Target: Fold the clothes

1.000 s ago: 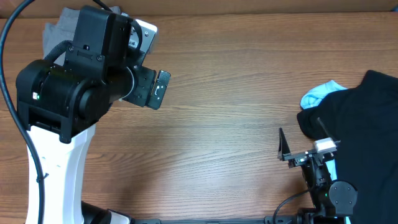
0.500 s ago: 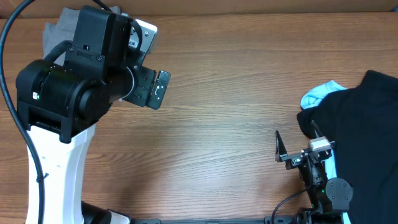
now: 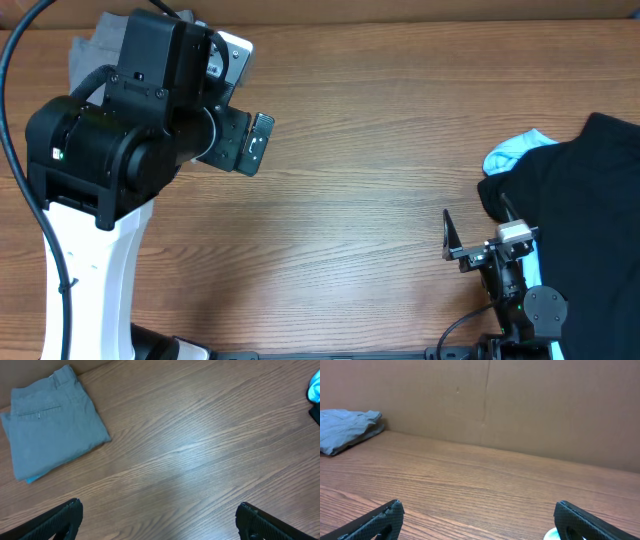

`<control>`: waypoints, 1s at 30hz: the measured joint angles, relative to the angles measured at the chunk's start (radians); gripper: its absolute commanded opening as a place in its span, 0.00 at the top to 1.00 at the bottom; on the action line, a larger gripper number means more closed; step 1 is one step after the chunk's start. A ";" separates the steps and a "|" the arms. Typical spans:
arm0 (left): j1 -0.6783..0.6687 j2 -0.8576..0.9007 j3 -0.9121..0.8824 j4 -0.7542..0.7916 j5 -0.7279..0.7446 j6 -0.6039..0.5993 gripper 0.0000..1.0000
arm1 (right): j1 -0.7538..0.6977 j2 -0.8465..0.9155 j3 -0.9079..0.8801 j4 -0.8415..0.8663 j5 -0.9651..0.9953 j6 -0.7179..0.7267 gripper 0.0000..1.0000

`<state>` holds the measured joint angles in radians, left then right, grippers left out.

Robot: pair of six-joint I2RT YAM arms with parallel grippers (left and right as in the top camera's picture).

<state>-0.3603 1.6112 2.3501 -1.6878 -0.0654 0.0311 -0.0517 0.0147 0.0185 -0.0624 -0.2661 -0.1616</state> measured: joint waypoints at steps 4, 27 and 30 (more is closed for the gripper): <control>0.000 0.000 0.000 0.000 0.000 0.000 0.00 | 0.000 0.000 0.000 0.000 0.000 0.000 0.00; 0.005 -0.068 -0.082 0.335 0.002 0.000 0.00 | 0.000 0.000 0.000 0.000 0.000 0.000 0.00; 0.031 -0.142 -0.188 0.453 0.042 0.000 0.00 | 0.000 0.000 0.000 0.000 0.000 0.000 0.00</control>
<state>-0.3294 1.4689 2.1620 -1.2346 -0.0238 0.0311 -0.0517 0.0147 0.0185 -0.0620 -0.2661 -0.1612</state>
